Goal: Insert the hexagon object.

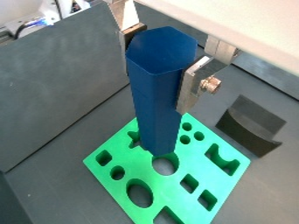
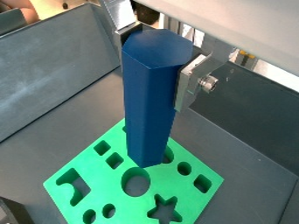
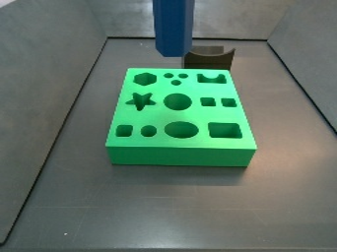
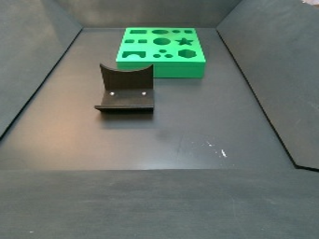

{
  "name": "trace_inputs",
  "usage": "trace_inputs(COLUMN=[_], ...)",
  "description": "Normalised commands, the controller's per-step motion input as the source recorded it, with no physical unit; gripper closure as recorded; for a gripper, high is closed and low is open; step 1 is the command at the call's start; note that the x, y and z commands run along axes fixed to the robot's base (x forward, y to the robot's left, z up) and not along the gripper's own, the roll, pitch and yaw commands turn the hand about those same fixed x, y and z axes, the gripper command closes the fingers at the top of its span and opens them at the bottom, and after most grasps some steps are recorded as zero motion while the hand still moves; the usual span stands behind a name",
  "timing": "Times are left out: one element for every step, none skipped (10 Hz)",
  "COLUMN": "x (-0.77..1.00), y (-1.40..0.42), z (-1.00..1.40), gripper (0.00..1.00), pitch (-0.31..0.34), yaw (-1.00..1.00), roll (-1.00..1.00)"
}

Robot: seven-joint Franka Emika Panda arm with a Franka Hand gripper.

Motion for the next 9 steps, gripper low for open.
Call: trace_inputs(x=[0.27, 0.29, 0.27, 0.21, 0.13, 0.00, -0.30, -0.47, -0.53], y=[0.19, 0.26, 0.32, 0.44, 0.49, 0.47, 0.75, 0.88, 0.87], z=[-0.26, -0.21, -0.21, -0.25, -0.35, -0.56, -0.75, -0.69, -0.70], gripper=[1.00, 1.00, 1.00, 1.00, 1.00, 1.00, 1.00, 1.00, 1.00], pitch=[-0.004, -0.041, -0.056, -0.029, 0.000, 0.034, 0.000, -0.141, -0.176], yaw=[-0.75, -0.63, -0.54, -0.43, -0.43, -0.57, -0.13, 0.00, 0.00], roll=[-0.10, -0.17, -0.21, -0.20, -0.12, -0.01, -0.16, -0.19, -0.16])
